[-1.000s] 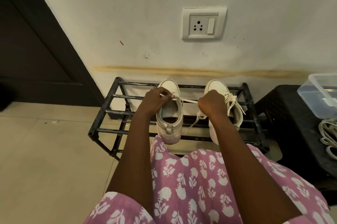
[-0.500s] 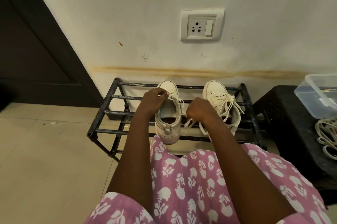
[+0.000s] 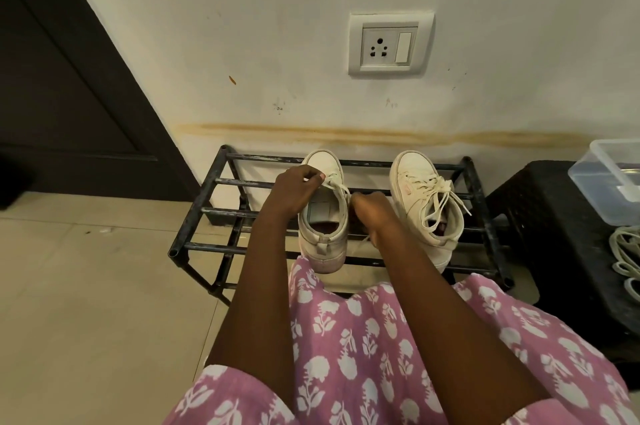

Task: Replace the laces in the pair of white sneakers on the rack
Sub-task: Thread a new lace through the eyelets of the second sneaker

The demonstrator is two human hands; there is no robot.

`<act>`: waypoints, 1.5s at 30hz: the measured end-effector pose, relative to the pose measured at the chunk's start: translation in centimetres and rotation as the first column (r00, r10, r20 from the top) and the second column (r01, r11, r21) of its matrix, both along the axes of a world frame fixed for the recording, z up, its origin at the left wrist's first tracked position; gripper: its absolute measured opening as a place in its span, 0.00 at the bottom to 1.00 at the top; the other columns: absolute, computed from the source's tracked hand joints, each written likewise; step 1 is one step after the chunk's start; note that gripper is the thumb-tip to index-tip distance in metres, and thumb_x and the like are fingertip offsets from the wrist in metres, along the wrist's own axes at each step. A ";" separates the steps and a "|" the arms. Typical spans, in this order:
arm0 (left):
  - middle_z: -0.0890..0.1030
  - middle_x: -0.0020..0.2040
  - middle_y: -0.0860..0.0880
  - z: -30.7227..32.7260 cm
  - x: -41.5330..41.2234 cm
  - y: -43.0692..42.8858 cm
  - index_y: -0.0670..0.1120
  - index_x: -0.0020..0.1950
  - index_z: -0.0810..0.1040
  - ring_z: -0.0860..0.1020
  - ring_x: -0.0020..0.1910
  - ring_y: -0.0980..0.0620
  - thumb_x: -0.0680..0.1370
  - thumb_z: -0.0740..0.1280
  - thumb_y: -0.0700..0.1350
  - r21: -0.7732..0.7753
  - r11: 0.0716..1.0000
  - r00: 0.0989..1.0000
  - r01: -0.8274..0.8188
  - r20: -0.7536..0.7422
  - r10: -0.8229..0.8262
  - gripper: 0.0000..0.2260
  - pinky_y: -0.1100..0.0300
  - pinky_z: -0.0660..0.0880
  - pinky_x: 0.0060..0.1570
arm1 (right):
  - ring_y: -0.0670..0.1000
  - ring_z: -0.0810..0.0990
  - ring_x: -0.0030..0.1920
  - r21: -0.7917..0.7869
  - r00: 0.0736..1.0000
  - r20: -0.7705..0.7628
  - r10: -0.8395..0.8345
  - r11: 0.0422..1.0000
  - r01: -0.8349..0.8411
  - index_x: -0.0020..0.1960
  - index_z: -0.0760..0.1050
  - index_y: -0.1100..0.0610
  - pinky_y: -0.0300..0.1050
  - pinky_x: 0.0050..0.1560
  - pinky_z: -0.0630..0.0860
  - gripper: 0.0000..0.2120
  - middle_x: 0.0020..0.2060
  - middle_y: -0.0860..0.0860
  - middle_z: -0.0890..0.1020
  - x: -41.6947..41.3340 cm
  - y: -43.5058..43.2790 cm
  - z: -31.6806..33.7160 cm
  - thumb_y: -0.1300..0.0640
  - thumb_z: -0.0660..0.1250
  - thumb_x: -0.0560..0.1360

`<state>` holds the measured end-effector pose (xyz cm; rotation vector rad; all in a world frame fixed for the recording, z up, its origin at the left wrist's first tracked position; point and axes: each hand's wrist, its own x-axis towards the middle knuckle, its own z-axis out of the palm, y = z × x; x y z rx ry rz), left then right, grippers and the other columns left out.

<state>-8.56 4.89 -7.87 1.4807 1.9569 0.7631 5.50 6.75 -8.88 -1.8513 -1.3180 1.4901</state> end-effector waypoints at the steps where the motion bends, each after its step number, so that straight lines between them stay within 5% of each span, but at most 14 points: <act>1: 0.78 0.60 0.44 0.0 0.1 -0.1 0.43 0.60 0.78 0.74 0.59 0.47 0.80 0.61 0.49 0.001 1.000 1.000 -0.004 0.009 0.004 0.14 0.62 0.65 0.52 | 0.53 0.76 0.40 -0.074 0.983 -0.151 -0.105 0.993 0.095 0.48 0.75 0.61 0.47 0.43 0.74 0.11 0.42 0.57 0.78 -0.2 -0.1 0.1 0.56 0.57 0.77; 5: 0.78 0.61 0.45 0.2 0.0 -0.2 0.44 0.60 0.78 0.74 0.60 0.47 0.81 0.59 0.47 0.005 1.000 0.997 -0.022 0.079 0.021 0.13 0.61 0.66 0.53 | 0.51 0.75 0.34 -0.283 0.810 -0.431 -0.398 0.912 0.298 0.41 0.76 0.59 0.42 0.34 0.73 0.09 0.35 0.53 0.77 -1.0 -0.6 0.5 0.56 0.61 0.76; 8: 0.78 0.61 0.46 0.1 -0.1 -0.2 0.44 0.59 0.78 0.73 0.61 0.48 0.80 0.56 0.41 0.006 0.999 0.990 -0.049 0.131 0.048 0.13 0.62 0.66 0.54 | 0.54 0.78 0.37 -0.397 0.688 -0.488 -0.537 0.839 0.373 0.47 0.78 0.63 0.48 0.44 0.78 0.06 0.42 0.57 0.81 -1.8 -0.4 1.1 0.60 0.68 0.74; 12: 0.78 0.61 0.45 -0.2 -0.3 -0.1 0.44 0.58 0.78 0.74 0.60 0.47 0.79 0.55 0.38 -0.014 0.994 0.978 -0.105 0.180 0.105 0.15 0.57 0.70 0.59 | 0.58 0.81 0.49 -0.416 0.693 -0.471 -0.546 0.830 0.371 0.58 0.77 0.68 0.55 0.57 0.77 0.14 0.53 0.61 0.81 -2.6 0.0 2.2 0.66 0.69 0.72; 16: 0.78 0.60 0.44 -0.2 -0.4 -0.1 0.44 0.59 0.78 0.75 0.59 0.46 0.81 0.57 0.44 -0.047 0.993 0.968 -0.104 0.223 0.112 0.12 0.50 0.72 0.62 | 0.53 0.79 0.41 -0.350 0.624 -0.485 -0.613 0.790 0.504 0.57 0.76 0.68 0.51 0.53 0.78 0.11 0.44 0.58 0.81 -2.9 0.5 2.1 0.69 0.64 0.75; 18: 0.79 0.59 0.45 -0.3 -0.4 -0.2 0.45 0.61 0.77 0.75 0.57 0.48 0.80 0.60 0.51 -0.043 0.996 0.982 -0.083 0.166 0.089 0.15 0.54 0.72 0.58 | 0.51 0.78 0.44 -0.294 0.642 -0.470 -0.606 0.793 0.534 0.57 0.76 0.64 0.46 0.50 0.77 0.10 0.47 0.57 0.79 -3.3 0.2 2.2 0.65 0.60 0.79; 20: 0.79 0.58 0.46 -0.3 -0.4 -0.3 0.46 0.60 0.78 0.76 0.55 0.49 0.79 0.61 0.53 -0.034 0.996 0.983 -0.082 0.163 0.086 0.15 0.54 0.73 0.57 | 0.49 0.75 0.36 -0.305 0.606 -0.534 -0.590 0.803 0.512 0.44 0.74 0.59 0.39 0.38 0.74 0.09 0.38 0.53 0.75 -3.2 -0.1 1.8 0.63 0.57 0.79; 22: 0.79 0.58 0.47 -0.3 -0.4 -0.4 0.47 0.58 0.78 0.76 0.56 0.48 0.78 0.64 0.51 -0.039 0.996 0.979 -0.078 0.185 0.084 0.13 0.52 0.74 0.58 | 0.45 0.70 0.30 -0.253 0.701 -0.479 -0.529 0.848 0.467 0.37 0.68 0.56 0.36 0.28 0.71 0.13 0.32 0.49 0.71 -3.0 -0.1 1.3 0.64 0.56 0.79; 28: 0.79 0.59 0.46 0.2 -0.2 -0.3 0.47 0.58 0.79 0.76 0.58 0.48 0.78 0.63 0.44 -0.033 0.998 0.984 -0.054 0.170 0.059 0.10 0.51 0.72 0.61 | 0.52 0.78 0.34 -0.304 0.564 -0.514 -0.646 0.752 0.584 0.41 0.76 0.63 0.49 0.44 0.79 0.04 0.34 0.56 0.79 -3.0 -0.6 1.6 0.70 0.65 0.73; 31: 0.79 0.60 0.46 0.6 0.0 -0.1 0.46 0.58 0.79 0.75 0.59 0.48 0.79 0.62 0.43 0.018 0.999 0.993 -0.045 0.106 0.043 0.11 0.58 0.69 0.58 | 0.48 0.79 0.29 -0.300 0.548 -0.584 -0.599 0.786 0.541 0.45 0.79 0.64 0.42 0.33 0.78 0.07 0.33 0.54 0.80 -2.6 -0.7 1.9 0.72 0.67 0.70; 38: 0.81 0.56 0.45 2.6 2.1 0.6 0.44 0.59 0.80 0.77 0.56 0.49 0.80 0.61 0.43 0.148 0.986 0.997 0.077 0.021 -0.081 0.12 0.65 0.66 0.47 | 0.48 0.78 0.35 -0.107 0.585 -0.669 -0.458 0.839 0.534 0.32 0.76 0.59 0.32 0.26 0.72 0.11 0.33 0.52 0.80 -1.7 0.6 4.6 0.71 0.69 0.70; 42: 0.83 0.51 0.48 3.5 4.2 0.7 0.45 0.57 0.81 0.76 0.47 0.56 0.80 0.61 0.46 0.221 0.975 0.977 0.037 0.198 -0.082 0.12 0.70 0.68 0.39 | 0.47 0.79 0.34 -0.041 0.588 -0.706 -0.395 0.851 0.523 0.39 0.78 0.63 0.33 0.29 0.75 0.06 0.33 0.53 0.80 -1.1 1.3 6.6 0.71 0.69 0.70; 45: 0.83 0.47 0.48 4.3 5.6 1.1 0.43 0.53 0.82 0.78 0.46 0.55 0.79 0.64 0.46 0.255 0.960 0.929 -0.112 0.370 0.009 0.11 0.68 0.71 0.44 | 0.49 0.80 0.37 0.005 0.585 -0.734 -0.344 0.859 0.512 0.50 0.78 0.69 0.33 0.35 0.77 0.08 0.38 0.56 0.81 -0.7 1.5 7.8 0.72 0.69 0.71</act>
